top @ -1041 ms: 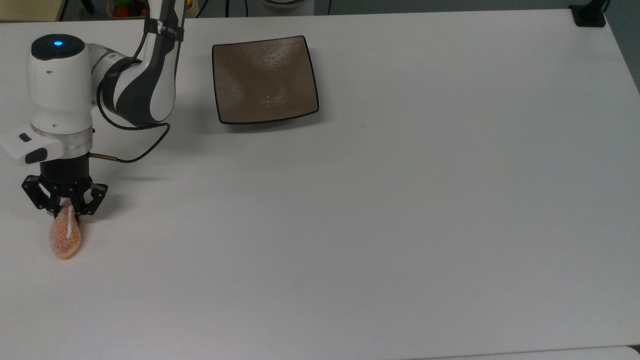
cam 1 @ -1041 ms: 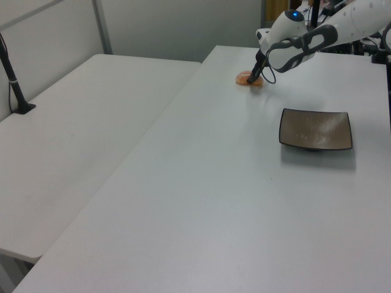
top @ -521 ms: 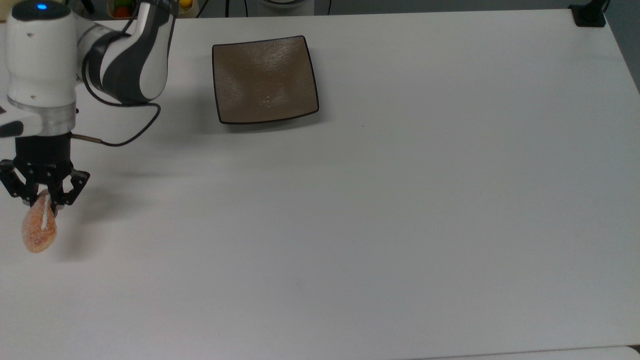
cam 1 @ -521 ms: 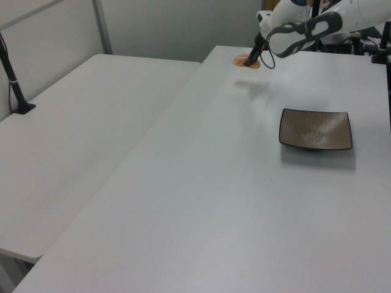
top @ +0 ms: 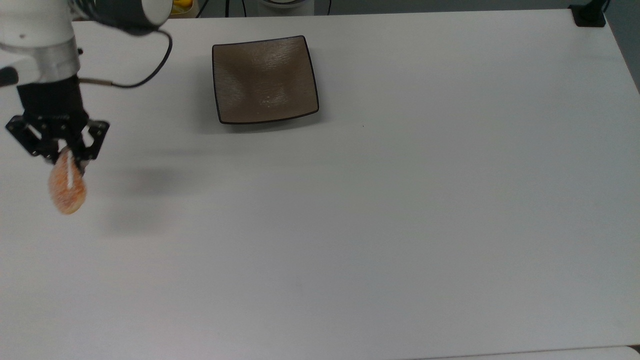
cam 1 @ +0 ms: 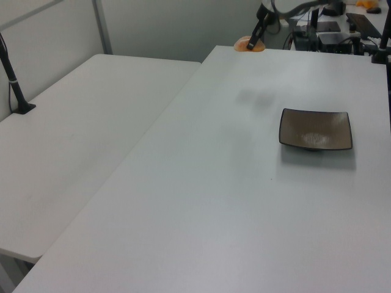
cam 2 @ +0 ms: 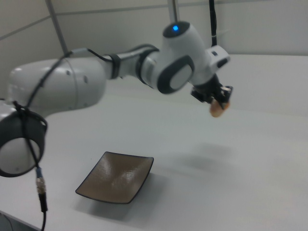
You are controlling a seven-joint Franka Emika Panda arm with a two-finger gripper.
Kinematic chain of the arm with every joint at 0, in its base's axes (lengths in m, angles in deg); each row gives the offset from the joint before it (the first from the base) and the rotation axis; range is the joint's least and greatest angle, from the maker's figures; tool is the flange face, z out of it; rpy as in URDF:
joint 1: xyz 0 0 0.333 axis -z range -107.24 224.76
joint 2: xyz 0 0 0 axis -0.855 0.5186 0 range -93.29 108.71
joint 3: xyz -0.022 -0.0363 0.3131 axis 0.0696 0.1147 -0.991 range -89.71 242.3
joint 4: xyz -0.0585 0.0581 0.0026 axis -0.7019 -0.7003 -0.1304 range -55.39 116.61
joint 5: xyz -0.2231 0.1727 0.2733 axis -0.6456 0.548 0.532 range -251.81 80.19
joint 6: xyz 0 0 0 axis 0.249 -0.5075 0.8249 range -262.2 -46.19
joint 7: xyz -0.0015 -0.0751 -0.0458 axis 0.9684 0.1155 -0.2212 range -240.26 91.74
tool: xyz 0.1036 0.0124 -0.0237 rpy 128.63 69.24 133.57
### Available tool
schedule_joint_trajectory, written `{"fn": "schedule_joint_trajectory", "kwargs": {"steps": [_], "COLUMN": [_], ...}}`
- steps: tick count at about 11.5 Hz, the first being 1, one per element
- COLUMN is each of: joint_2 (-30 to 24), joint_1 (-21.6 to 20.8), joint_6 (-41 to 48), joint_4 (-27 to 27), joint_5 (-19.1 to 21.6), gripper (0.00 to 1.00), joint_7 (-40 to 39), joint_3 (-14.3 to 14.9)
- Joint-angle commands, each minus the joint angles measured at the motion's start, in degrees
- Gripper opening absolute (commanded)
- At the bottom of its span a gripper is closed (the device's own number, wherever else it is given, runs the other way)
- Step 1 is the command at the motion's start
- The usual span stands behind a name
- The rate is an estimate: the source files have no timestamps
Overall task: Bread is placed on a ceramic plate
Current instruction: 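Lift the held bread roll and carry it over the brown plate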
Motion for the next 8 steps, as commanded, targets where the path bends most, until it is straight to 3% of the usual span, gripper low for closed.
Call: {"fn": "schedule_joint_trajectory", "kwargs": {"steps": [1, 8], "joint_2": [-10.22, -24.29], "joint_1": [-2.61, -8.94], "joint_6": [11.04, 34.43], "joint_4": [6.51, 14.85], "joint_5": [1.95, 2.12], "gripper": [0.27, 0.28], "joint_7": [0.84, 0.93], "joint_3": [0.08, 0.08]}}
